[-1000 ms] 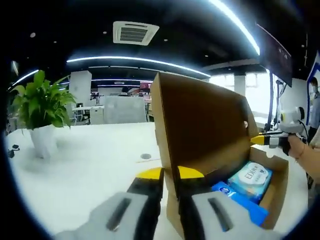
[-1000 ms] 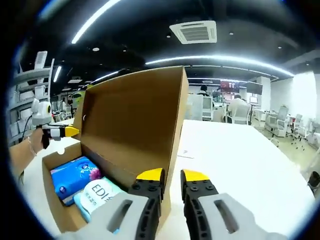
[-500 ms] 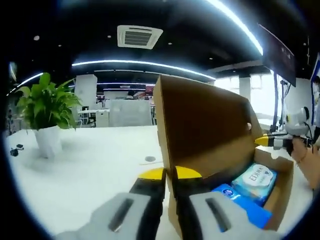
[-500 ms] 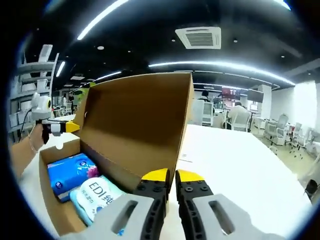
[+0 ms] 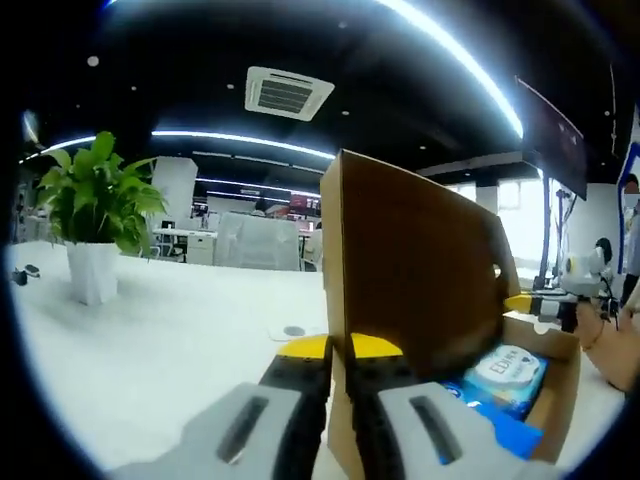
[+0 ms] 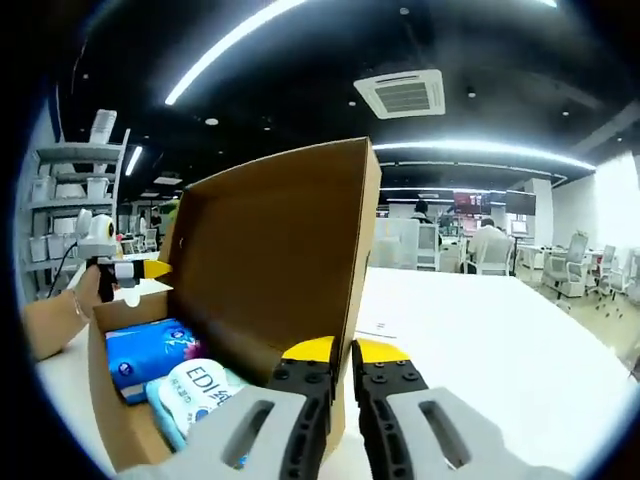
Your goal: Operate the shoe box by opening the lid, removing the specified soft item, and placing it in the target area until the item is outside and the box remains undamaged.
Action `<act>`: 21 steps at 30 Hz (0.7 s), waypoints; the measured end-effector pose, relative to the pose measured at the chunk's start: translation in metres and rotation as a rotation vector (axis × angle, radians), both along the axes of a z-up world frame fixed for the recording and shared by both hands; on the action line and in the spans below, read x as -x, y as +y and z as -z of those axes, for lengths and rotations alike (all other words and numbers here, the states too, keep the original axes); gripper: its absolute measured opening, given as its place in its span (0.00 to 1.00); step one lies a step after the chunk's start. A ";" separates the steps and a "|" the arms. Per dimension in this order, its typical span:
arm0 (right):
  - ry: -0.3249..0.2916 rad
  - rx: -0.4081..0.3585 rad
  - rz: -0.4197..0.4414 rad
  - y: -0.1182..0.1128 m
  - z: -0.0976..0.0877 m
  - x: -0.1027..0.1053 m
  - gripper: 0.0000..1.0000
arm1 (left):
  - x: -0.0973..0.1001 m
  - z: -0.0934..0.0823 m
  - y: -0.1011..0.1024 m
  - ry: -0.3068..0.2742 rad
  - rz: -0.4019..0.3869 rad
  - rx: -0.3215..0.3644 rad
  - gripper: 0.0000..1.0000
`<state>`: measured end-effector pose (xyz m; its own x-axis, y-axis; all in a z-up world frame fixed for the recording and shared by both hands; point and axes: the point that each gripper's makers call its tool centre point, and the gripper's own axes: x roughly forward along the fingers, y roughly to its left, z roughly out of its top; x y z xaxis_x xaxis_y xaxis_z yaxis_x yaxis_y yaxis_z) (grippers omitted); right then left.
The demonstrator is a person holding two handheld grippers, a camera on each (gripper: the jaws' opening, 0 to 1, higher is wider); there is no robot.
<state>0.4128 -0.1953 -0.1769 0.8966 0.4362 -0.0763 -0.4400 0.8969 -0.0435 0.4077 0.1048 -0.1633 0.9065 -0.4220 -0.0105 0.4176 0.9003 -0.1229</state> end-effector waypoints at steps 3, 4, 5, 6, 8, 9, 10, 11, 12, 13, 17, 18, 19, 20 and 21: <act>-0.009 0.023 -0.017 0.002 0.005 0.001 0.07 | -0.002 0.001 0.001 0.007 0.003 0.039 0.05; -0.010 0.055 -0.027 0.002 0.008 0.001 0.07 | -0.003 0.000 0.002 0.010 0.006 0.055 0.05; -0.008 0.077 -0.027 0.002 0.010 0.001 0.07 | -0.004 0.000 0.002 0.012 0.011 0.069 0.06; -0.020 0.071 -0.029 0.002 0.007 0.001 0.07 | -0.003 0.000 0.001 0.010 0.013 0.072 0.06; -0.030 0.108 -0.032 0.001 0.005 0.003 0.07 | -0.001 0.000 -0.001 -0.010 0.015 0.062 0.07; -0.036 0.115 -0.030 0.001 0.005 0.003 0.07 | 0.000 -0.001 -0.002 -0.023 0.014 0.049 0.07; -0.040 0.126 -0.032 0.001 0.004 0.003 0.07 | 0.001 -0.001 -0.003 -0.029 0.015 0.039 0.07; -0.040 0.127 -0.032 0.000 0.004 0.003 0.07 | 0.001 -0.001 -0.003 -0.033 0.016 0.031 0.07; -0.039 0.126 -0.032 0.000 0.004 0.003 0.07 | 0.002 -0.001 -0.002 -0.036 0.018 0.029 0.08; -0.040 0.121 -0.031 -0.002 0.003 0.002 0.08 | 0.003 -0.001 -0.001 -0.037 0.019 0.029 0.08; -0.047 0.105 -0.028 -0.006 -0.001 0.001 0.11 | 0.005 -0.002 0.004 -0.045 0.019 0.026 0.13; -0.050 0.102 -0.028 -0.007 -0.003 0.001 0.11 | 0.005 -0.004 0.005 -0.049 0.016 0.024 0.13; -0.052 0.096 -0.029 -0.008 -0.005 0.001 0.11 | 0.005 -0.005 0.006 -0.054 0.014 0.020 0.13; -0.056 0.091 -0.026 -0.008 -0.007 0.002 0.11 | 0.005 -0.006 0.006 -0.060 0.011 0.015 0.13; -0.061 0.087 -0.024 -0.009 -0.009 0.002 0.11 | 0.006 -0.008 0.006 -0.069 0.007 0.007 0.13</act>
<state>0.4106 -0.2042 -0.1680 0.8900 0.4520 -0.0601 -0.4558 0.8776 -0.1486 0.4019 0.1107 -0.1558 0.9019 -0.4283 0.0556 0.4318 0.8964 -0.1000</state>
